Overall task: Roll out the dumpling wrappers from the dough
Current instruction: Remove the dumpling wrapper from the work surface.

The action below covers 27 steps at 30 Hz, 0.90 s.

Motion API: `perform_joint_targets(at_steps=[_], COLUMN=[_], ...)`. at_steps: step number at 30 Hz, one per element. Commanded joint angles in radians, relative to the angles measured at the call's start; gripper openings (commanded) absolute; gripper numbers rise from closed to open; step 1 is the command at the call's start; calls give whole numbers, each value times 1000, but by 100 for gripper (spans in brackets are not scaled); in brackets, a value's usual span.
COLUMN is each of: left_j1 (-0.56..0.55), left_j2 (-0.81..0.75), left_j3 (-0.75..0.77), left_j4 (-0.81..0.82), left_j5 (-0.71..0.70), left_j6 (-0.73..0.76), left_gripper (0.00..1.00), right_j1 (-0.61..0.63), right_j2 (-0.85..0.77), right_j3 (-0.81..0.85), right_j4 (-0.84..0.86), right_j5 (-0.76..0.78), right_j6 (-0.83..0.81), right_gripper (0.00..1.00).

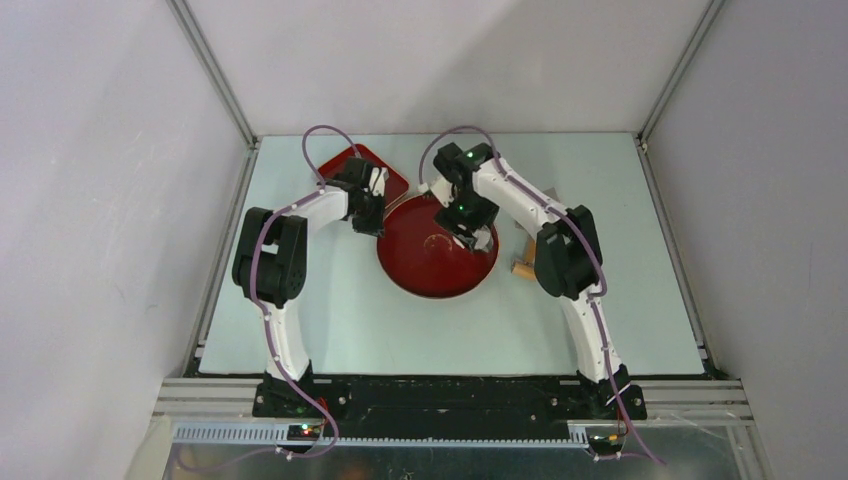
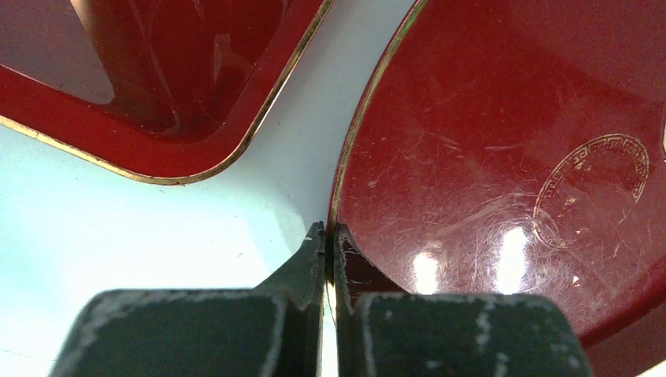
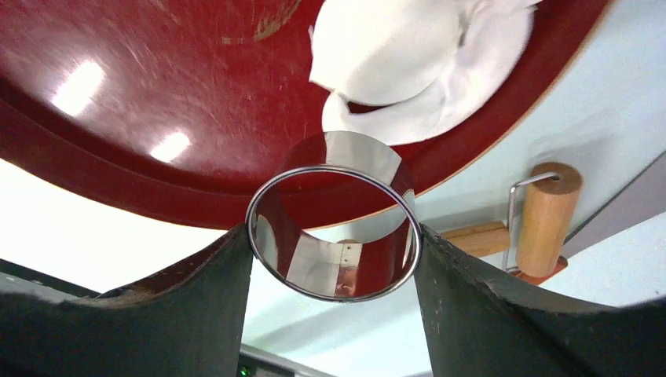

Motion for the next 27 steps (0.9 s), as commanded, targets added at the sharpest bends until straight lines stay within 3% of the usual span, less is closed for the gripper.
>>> perform_joint_targets(at_steps=[1, 9, 27], left_j1=[2, 1, 1], left_j2=[-49, -49, -49], left_j3=[-9, -10, -9], left_j4=[5, 5, 5], left_j5=[-11, -11, -11], left_j6=[25, 25, 25], left_gripper=[0, 0, 0], right_j1=[-46, -53, -84], right_j2=[-26, 29, 85], right_j3=[101, 71, 27], right_j4=[-3, -26, -26], right_j5=[-143, -217, -188], right_j6=[64, 103, 102], right_gripper=[57, 57, 56])
